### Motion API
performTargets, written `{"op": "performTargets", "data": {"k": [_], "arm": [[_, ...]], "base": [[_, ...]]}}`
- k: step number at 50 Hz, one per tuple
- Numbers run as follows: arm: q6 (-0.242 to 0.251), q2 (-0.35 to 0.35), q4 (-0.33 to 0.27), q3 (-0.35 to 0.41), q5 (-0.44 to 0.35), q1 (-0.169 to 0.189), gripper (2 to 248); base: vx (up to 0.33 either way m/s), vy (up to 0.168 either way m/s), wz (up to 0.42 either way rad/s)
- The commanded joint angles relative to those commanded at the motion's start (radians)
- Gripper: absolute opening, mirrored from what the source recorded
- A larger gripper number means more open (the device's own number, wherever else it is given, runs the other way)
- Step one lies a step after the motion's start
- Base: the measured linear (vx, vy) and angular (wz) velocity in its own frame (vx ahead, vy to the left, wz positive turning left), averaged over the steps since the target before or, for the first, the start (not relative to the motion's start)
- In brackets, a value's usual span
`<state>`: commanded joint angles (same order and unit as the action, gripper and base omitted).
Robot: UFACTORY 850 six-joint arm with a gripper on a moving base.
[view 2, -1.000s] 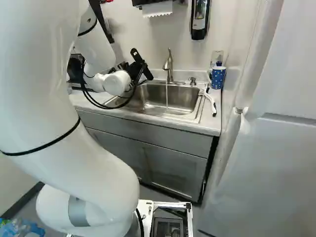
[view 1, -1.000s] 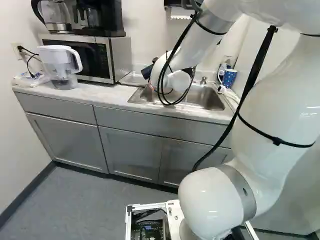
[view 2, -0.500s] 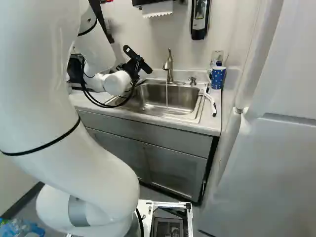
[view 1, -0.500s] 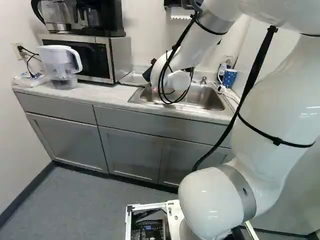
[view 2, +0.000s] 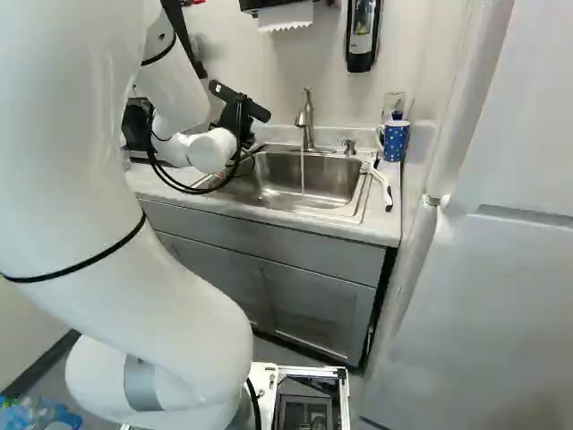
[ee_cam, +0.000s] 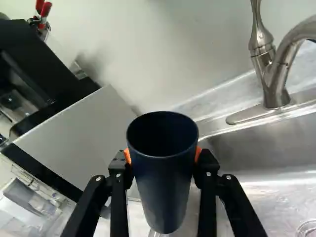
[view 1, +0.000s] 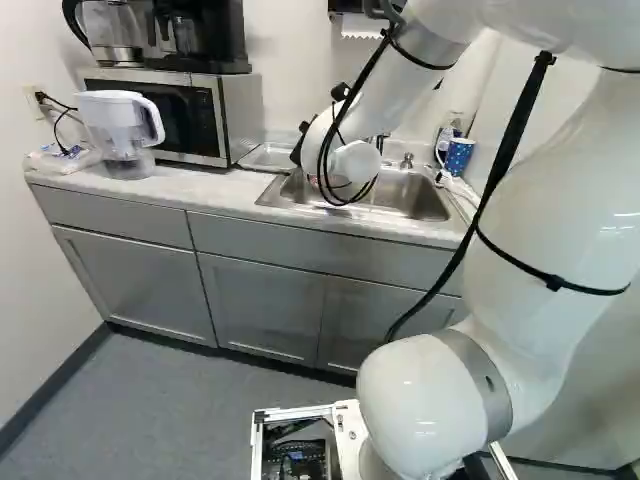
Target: Rinse the cup and place it in the tray
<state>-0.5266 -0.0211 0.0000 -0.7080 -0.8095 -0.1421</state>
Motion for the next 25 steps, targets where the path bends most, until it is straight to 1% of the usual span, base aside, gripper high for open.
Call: {"op": "performTargets", "data": {"k": [25], "arm": [[0.263,0.0,0.0,0.0,0.0,0.0,126]], "base": [[0.0,0.0,0.0]]}}
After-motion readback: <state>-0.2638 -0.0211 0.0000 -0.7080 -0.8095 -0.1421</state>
